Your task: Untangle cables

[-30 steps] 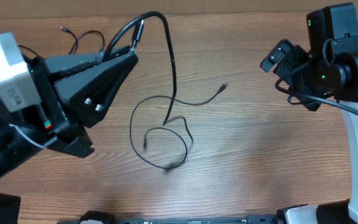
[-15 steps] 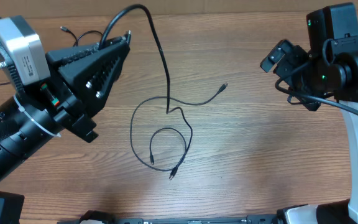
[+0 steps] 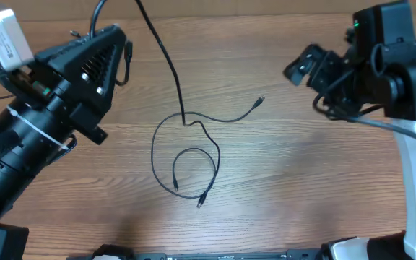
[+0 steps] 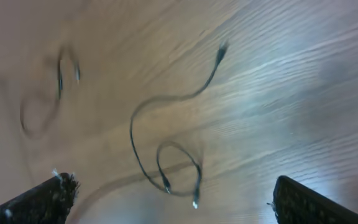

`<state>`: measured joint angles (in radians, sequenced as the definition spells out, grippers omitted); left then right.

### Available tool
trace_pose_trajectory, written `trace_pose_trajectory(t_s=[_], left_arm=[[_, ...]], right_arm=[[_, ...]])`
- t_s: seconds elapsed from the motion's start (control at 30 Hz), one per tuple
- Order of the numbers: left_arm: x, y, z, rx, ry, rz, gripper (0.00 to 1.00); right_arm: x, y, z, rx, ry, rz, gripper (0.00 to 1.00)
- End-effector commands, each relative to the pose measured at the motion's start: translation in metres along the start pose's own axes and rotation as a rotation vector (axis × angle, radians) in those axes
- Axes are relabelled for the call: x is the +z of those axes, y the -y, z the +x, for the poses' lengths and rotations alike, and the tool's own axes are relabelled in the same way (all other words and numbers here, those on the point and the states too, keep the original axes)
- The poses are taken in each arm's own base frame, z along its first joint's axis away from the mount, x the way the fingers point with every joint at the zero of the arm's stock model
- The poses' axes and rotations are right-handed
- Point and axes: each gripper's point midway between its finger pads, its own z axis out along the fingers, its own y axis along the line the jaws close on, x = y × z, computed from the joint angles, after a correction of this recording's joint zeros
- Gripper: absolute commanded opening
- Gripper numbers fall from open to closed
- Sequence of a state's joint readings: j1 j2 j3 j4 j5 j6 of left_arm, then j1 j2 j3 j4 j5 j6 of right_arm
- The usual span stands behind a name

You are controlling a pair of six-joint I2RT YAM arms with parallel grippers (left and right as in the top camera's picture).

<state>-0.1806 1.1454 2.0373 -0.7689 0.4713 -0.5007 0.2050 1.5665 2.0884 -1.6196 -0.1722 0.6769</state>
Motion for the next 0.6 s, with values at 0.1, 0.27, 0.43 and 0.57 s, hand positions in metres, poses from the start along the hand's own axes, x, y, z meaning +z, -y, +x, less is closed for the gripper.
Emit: trace_pose_trajectory(t_s=[0.1, 0.27, 0.43, 0.57], left_arm=[[-0.003, -0.027, -0.005, -0.123, 0.047, -0.149, 0.04], [-0.002, -0.032, -0.001, -0.132, 0.032, -0.169, 0.04], [-0.005, -0.048, 0.001, -0.152, 0.044, -0.255, 0.04], [-0.005, -0.058, 0.003, -0.139, 0.042, -0.302, 0.04]], right_arm=[[0.006, -0.046, 0.043, -0.359, -0.079, -0.106, 1.0], [0.004, -0.066, 0.041, -0.385, -0.056, -0.19, 1.0], [0.025, -0.065, 0.067, -0.687, -0.138, -0.167, 0.96], [0.064, -0.061, 0.11, -0.871, -0.249, -0.136, 0.91]])
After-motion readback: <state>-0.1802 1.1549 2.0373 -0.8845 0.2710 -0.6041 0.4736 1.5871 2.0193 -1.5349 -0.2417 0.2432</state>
